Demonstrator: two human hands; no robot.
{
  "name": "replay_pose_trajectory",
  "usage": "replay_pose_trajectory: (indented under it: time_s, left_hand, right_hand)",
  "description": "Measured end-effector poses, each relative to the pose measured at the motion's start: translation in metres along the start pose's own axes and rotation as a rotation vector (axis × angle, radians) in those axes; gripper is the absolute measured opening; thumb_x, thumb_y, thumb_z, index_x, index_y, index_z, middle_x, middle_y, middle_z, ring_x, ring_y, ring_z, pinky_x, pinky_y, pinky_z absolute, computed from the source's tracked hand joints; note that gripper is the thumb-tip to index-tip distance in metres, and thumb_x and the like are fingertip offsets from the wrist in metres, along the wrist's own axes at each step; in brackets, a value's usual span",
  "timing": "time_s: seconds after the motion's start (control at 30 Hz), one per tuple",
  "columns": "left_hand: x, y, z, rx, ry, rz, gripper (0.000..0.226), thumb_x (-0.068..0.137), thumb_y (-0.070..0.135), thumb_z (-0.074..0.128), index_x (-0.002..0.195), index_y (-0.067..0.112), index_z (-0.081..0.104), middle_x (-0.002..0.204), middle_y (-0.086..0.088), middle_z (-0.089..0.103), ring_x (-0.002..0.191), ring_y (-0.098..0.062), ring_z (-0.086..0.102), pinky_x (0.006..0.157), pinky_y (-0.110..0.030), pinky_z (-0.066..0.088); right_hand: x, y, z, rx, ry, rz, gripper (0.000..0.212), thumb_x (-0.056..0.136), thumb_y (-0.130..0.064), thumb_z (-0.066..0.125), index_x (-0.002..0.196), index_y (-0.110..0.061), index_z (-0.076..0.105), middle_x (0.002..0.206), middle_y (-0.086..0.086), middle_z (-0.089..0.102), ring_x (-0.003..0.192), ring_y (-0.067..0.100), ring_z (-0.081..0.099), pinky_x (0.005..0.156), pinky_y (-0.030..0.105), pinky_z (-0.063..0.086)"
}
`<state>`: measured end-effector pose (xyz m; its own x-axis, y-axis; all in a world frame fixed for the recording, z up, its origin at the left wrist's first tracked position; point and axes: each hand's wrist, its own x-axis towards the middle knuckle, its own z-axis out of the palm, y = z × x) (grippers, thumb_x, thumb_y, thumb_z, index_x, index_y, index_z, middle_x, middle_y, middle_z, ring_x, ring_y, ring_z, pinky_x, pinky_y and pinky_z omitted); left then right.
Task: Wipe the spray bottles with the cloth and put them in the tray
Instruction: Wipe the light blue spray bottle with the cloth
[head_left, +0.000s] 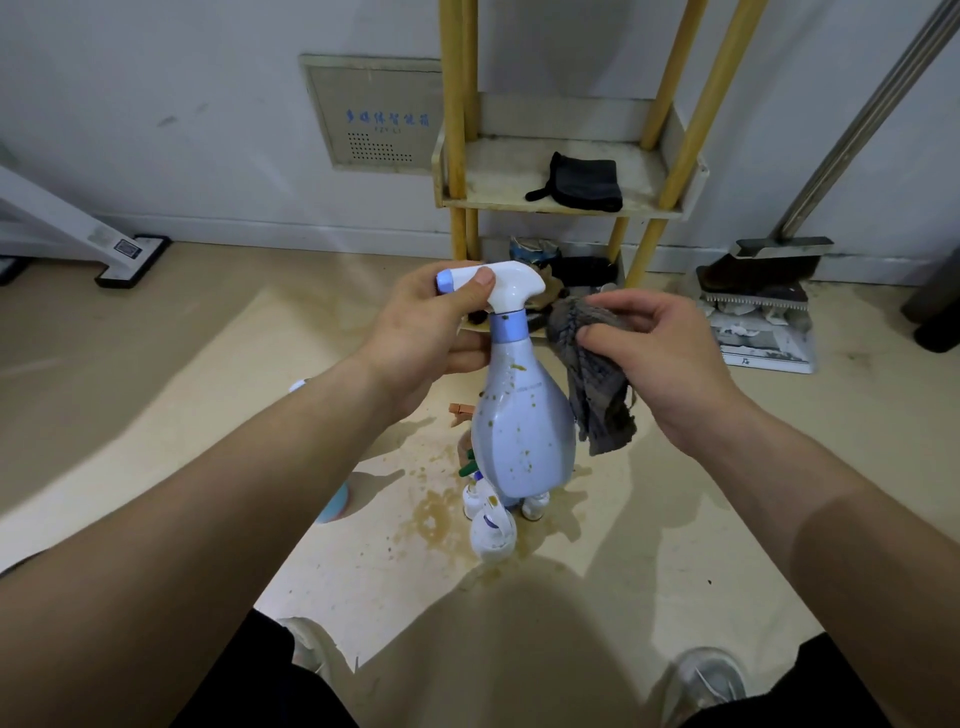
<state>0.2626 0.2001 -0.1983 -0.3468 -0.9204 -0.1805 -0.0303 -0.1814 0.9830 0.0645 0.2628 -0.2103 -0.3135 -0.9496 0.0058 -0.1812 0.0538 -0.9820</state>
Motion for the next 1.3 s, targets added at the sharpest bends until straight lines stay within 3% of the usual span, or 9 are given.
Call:
replay_pose_trajectory:
  time_s: [0.1, 0.27, 0.43, 0.6, 0.8, 0.87, 1.03, 1.17, 1.3]
  left_hand:
    - [-0.001, -0.001, 0.004, -0.021, 0.015, -0.021, 0.029, 0.104, 0.024, 0.054, 0.126, 0.009, 0.066, 0.123, -0.019, 0.068, 0.097, -0.037, 0.074, 0.089, -0.046, 0.06]
    - [-0.006, -0.005, 0.022, -0.055, -0.025, -0.025, 0.028, 0.105, 0.019, 0.052, 0.121, -0.001, 0.065, 0.102, -0.015, 0.072, 0.086, -0.029, 0.071, 0.09, -0.047, 0.059]
    - [-0.008, -0.004, 0.02, -0.132, 0.048, -0.017, 0.029, 0.107, 0.023, 0.047, 0.115, 0.008, 0.07, 0.088, -0.005, 0.073, 0.083, -0.026, 0.07, 0.081, -0.044, 0.062]
    - [-0.006, 0.001, 0.01, -0.147, 0.217, -0.031, 0.023, 0.106, 0.019, 0.05, 0.108, 0.007, 0.069, 0.095, -0.011, 0.072, 0.073, -0.025, 0.07, 0.06, -0.033, 0.059]
    - [-0.005, -0.001, 0.005, -0.128, 0.298, -0.029, 0.024, 0.106, 0.02, 0.049, 0.103, 0.011, 0.072, 0.104, -0.013, 0.073, 0.076, -0.034, 0.075, 0.068, -0.04, 0.063]
    - [-0.005, -0.001, 0.004, -0.111, 0.32, -0.036, 0.025, 0.106, 0.021, 0.05, 0.113, 0.007, 0.07, 0.109, -0.016, 0.072, 0.08, -0.036, 0.075, 0.072, -0.044, 0.064]
    - [-0.008, -0.002, 0.007, -0.058, 0.29, -0.038, 0.027, 0.106, 0.021, 0.05, 0.089, 0.022, 0.069, 0.094, -0.006, 0.074, 0.081, -0.032, 0.075, 0.073, -0.041, 0.064]
    - [-0.007, -0.003, 0.011, -0.04, 0.256, -0.04, 0.024, 0.106, 0.02, 0.05, 0.114, 0.012, 0.07, 0.106, -0.01, 0.075, 0.084, -0.032, 0.076, 0.071, -0.04, 0.064]
    - [-0.005, -0.002, 0.013, -0.04, 0.269, -0.024, 0.028, 0.106, 0.02, 0.05, 0.124, 0.007, 0.066, 0.108, -0.013, 0.074, 0.088, -0.034, 0.075, 0.078, -0.046, 0.063]
  right_hand:
    - [-0.007, -0.007, 0.004, -0.106, 0.088, -0.217, 0.028, 0.082, -0.005, 0.075, 0.1, -0.026, 0.073, 0.097, -0.01, 0.072, 0.092, 0.002, 0.068, 0.079, 0.019, 0.053]
    - [-0.016, 0.005, 0.028, -0.461, 0.037, -0.642, 0.037, 0.086, -0.01, 0.075, 0.123, -0.011, 0.069, 0.124, 0.002, 0.065, 0.116, 0.014, 0.059, 0.104, 0.025, 0.045]
    - [-0.014, 0.024, 0.03, -0.579, -0.031, -0.751, 0.038, 0.093, -0.012, 0.066, 0.13, -0.01, 0.066, 0.136, 0.005, 0.061, 0.124, 0.026, 0.057, 0.107, 0.034, 0.044]
    - [-0.025, 0.03, 0.031, -0.736, -0.212, -0.837, 0.034, 0.093, -0.007, 0.062, 0.126, -0.013, 0.069, 0.136, 0.004, 0.062, 0.113, 0.033, 0.059, 0.097, 0.043, 0.05]
    - [-0.039, 0.033, 0.037, -0.922, -0.311, -1.078, 0.039, 0.078, -0.001, 0.075, 0.114, -0.015, 0.075, 0.122, 0.001, 0.071, 0.11, 0.024, 0.05, 0.103, 0.029, 0.035]
    - [-0.044, 0.037, 0.038, -0.996, -0.362, -1.109, 0.044, 0.073, -0.002, 0.078, 0.115, -0.017, 0.075, 0.122, -0.001, 0.07, 0.11, 0.028, 0.055, 0.101, 0.028, 0.037]
    - [-0.042, 0.042, 0.035, -1.025, -0.444, -1.097, 0.043, 0.079, -0.006, 0.075, 0.121, -0.017, 0.072, 0.127, 0.0, 0.067, 0.116, 0.028, 0.058, 0.096, 0.037, 0.053]
    - [-0.031, 0.042, 0.026, -0.91, -0.255, -0.907, 0.042, 0.085, -0.011, 0.078, 0.126, -0.019, 0.069, 0.132, 0.001, 0.063, 0.114, 0.03, 0.056, 0.085, 0.041, 0.055]
    - [-0.029, 0.048, 0.027, -0.743, -0.19, -0.786, 0.033, 0.095, -0.018, 0.067, 0.128, -0.013, 0.068, 0.133, 0.007, 0.06, 0.116, 0.03, 0.057, 0.096, 0.035, 0.049]
